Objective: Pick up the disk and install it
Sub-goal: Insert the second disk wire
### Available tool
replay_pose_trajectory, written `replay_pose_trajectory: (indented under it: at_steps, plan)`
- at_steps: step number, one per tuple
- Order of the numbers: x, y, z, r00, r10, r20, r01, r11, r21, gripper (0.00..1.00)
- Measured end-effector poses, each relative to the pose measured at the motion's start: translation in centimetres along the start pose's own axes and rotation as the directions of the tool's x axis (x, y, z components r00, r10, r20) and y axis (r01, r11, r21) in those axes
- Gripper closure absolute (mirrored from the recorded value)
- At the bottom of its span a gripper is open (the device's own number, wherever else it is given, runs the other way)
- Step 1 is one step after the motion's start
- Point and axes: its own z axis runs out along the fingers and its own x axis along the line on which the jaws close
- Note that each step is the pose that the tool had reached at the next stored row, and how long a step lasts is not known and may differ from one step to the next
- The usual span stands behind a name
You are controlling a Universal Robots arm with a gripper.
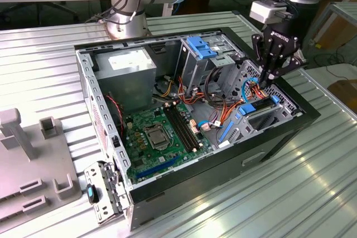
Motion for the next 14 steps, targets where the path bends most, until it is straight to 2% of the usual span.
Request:
replay_pose_trajectory:
  at_steps: [6, 9, 11, 13, 14]
  plan:
    - [0.25, 0.24, 0.13, 1.0, 0.0, -0.0005, 0.0, 1.0, 0.0004, 0.84]
    - [0.74, 0.85, 0.22, 1.0, 0.001, 0.0003, -0.001, 1.0, 0.0049, 0.84]
    - [0.9, 1.03, 0.25, 0.9998, 0.002, 0.0188, -0.002, 1.0, 0.0078, 0.84]
    - [1.01, 1.15, 0.27, 0.999, 0.003, 0.0455, -0.004, 0.9999, 0.0132, 0.84]
    - [1.07, 1.25, 0.28, 0.998, 0.005, 0.0625, -0.006, 0.9997, 0.022, 0.84]
